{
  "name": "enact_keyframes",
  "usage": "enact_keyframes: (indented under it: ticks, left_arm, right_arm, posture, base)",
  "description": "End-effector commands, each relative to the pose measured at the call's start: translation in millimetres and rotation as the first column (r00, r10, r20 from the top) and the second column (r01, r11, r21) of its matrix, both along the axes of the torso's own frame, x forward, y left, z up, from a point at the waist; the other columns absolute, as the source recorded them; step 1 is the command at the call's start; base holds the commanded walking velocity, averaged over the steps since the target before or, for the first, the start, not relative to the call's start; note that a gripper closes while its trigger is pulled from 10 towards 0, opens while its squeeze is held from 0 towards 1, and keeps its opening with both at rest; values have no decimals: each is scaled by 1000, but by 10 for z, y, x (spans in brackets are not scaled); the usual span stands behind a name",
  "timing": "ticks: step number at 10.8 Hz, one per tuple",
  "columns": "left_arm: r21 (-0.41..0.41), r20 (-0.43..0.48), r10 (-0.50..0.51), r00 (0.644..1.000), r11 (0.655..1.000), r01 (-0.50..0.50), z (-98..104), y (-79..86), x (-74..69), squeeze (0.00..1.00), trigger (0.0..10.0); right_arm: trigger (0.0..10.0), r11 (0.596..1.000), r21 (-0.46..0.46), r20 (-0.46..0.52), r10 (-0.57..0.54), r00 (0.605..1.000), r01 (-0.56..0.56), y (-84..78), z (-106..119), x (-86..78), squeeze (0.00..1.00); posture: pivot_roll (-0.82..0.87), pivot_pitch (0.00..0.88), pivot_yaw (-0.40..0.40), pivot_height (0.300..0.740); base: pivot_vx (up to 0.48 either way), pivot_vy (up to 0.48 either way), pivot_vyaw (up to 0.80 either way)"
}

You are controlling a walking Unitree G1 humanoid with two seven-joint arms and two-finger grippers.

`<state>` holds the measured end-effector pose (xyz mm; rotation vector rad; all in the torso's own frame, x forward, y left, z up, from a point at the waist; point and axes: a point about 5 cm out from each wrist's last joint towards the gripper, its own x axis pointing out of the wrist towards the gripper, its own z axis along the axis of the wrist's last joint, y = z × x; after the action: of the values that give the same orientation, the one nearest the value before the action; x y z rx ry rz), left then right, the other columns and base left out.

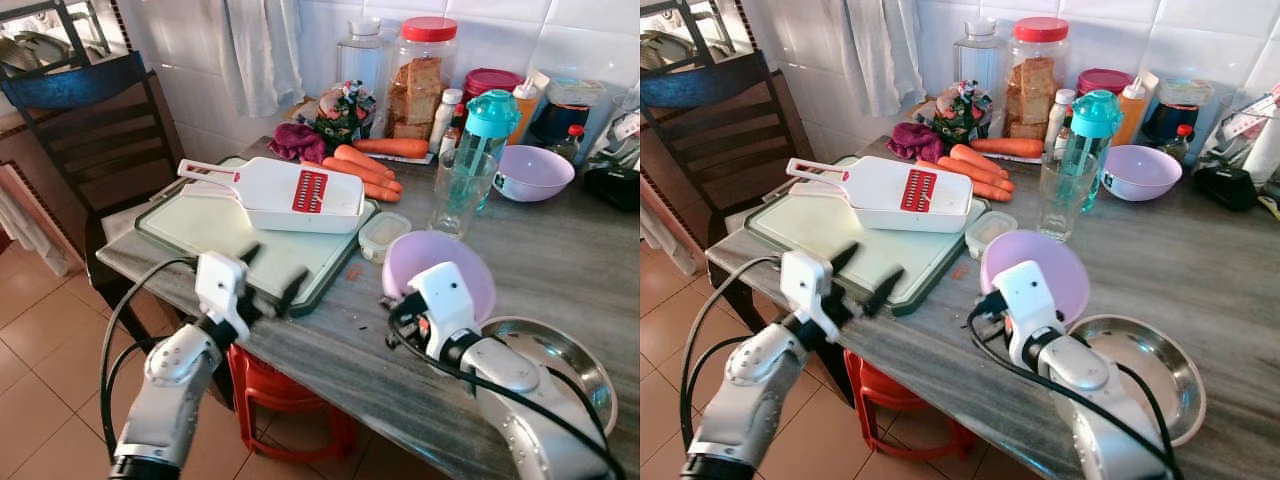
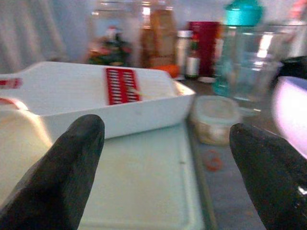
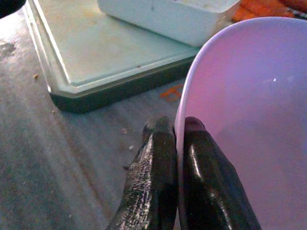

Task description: Setting the table

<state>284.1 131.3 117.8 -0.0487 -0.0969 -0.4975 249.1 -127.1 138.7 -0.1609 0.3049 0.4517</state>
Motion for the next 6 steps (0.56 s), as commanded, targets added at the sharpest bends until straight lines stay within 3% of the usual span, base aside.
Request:
enact_keyframes:
  ticks: [1, 5, 6]
  left_arm:
    - [13, -18, 81, 997, 997, -81, -1, 12, -6, 0, 10000]
    - [-26, -64, 198, 978, 979, -200, 37, 15, 45, 0, 10000]
    - [-47, -83, 180, 980, 982, -184, 43, -4, 42, 0, 10000]
  right_arm:
    - [10000, 999, -2, 53, -33, 998, 33, -39, 64, 3, 0]
    - [10000, 996, -7, 147, -88, 985, 90, -48, 120, 29, 0]
    - [10000, 995, -4, 148, -101, 984, 103, -52, 101, 22, 0]
  posture:
    - [-28, 0, 64, 740]
    - [-29, 0, 64, 740]
    - [-29, 0, 65, 740]
  base:
    - [0, 0, -800]
    - [0, 0, -800]
    - [0, 0, -594]
